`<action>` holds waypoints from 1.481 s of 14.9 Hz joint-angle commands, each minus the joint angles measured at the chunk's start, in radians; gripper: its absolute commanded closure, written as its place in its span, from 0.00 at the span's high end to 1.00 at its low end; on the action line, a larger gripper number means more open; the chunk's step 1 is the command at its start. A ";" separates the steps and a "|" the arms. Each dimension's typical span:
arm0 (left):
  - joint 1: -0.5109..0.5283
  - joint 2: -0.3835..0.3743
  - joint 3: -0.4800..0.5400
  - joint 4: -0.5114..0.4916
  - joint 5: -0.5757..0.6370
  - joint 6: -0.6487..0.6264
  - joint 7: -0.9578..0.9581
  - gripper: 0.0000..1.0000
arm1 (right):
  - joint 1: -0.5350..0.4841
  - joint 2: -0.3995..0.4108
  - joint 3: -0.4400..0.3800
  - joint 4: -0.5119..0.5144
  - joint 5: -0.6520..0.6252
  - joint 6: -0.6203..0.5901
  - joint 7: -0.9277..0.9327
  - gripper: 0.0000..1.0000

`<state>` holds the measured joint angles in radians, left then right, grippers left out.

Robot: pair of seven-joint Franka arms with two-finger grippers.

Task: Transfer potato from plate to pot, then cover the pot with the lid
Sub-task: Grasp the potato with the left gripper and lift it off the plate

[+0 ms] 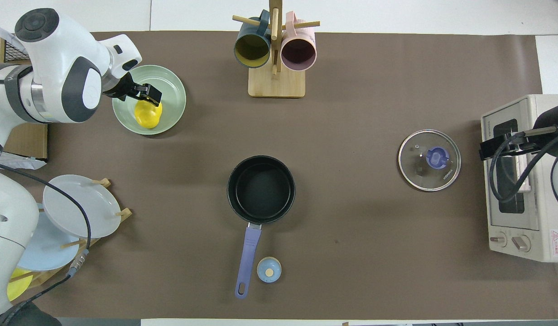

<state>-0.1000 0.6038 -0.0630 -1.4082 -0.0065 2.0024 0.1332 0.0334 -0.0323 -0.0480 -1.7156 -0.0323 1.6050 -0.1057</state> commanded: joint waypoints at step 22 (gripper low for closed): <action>-0.205 -0.284 0.002 -0.023 -0.079 -0.223 -0.504 0.00 | 0.003 -0.006 -0.003 0.002 0.000 -0.007 0.018 1.00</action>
<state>-0.2265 0.3921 -0.0766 -1.3684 -0.0752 1.8210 -0.2506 0.0334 -0.0323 -0.0480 -1.7156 -0.0323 1.6050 -0.1057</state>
